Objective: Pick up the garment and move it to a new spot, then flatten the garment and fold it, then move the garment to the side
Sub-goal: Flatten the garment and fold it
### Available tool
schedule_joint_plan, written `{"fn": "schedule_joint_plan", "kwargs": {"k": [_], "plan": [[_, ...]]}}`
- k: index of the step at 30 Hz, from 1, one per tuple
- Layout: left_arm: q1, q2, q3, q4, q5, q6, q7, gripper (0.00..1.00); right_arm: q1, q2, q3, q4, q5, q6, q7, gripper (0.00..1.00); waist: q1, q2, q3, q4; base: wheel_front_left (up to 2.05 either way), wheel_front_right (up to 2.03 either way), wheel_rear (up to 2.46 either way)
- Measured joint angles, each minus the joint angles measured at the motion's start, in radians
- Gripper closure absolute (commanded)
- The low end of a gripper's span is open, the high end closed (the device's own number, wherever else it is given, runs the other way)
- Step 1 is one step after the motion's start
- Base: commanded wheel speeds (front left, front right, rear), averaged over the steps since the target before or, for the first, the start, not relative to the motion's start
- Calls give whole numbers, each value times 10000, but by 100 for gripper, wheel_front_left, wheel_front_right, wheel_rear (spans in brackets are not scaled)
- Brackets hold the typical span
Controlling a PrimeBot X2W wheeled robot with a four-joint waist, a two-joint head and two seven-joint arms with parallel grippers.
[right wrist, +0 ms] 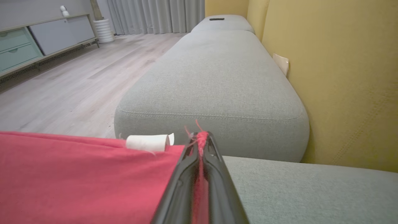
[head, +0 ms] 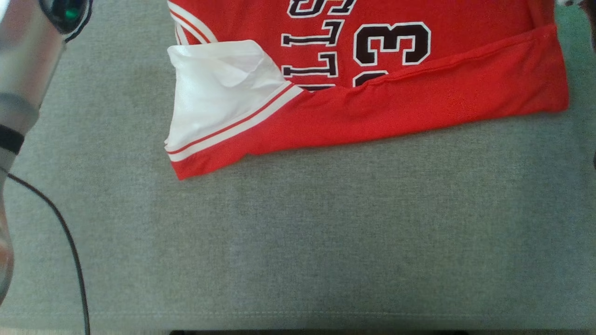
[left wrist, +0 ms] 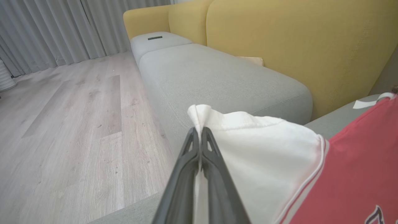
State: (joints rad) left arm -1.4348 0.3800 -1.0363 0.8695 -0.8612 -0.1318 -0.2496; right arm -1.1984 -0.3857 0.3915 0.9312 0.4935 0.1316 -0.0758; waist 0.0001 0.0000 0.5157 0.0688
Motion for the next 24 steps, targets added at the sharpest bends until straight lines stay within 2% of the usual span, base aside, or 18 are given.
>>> {"fn": "schedule_joint_plan", "kwargs": {"k": [4,8,14,19,24], "plan": [[170,-90,374,-293,508,0,-4,100,56,-61,460,226,238,0,-132,100,0,0,-107,128,0,0,0],[954,-63,366,-589,779,-2,-71,100,412,-468,871,274,629,0,-134,100,0,0,-357,273,0,0,0],[2301,263,-696,-1521,585,-2,-69,100,1361,-1149,1824,-36,1519,0,163,100,-1,0,-873,486,0,0,0],[2777,849,-1406,-2230,134,-2,-58,100,2077,-1820,2577,-570,2347,0,608,100,-1,1,-1357,654,0,0,0],[3327,1262,-2140,-3101,-372,-2,522,100,2836,-2470,3580,-1248,3041,0,1225,100,-2,1,-1840,815,0,0,0]]}}
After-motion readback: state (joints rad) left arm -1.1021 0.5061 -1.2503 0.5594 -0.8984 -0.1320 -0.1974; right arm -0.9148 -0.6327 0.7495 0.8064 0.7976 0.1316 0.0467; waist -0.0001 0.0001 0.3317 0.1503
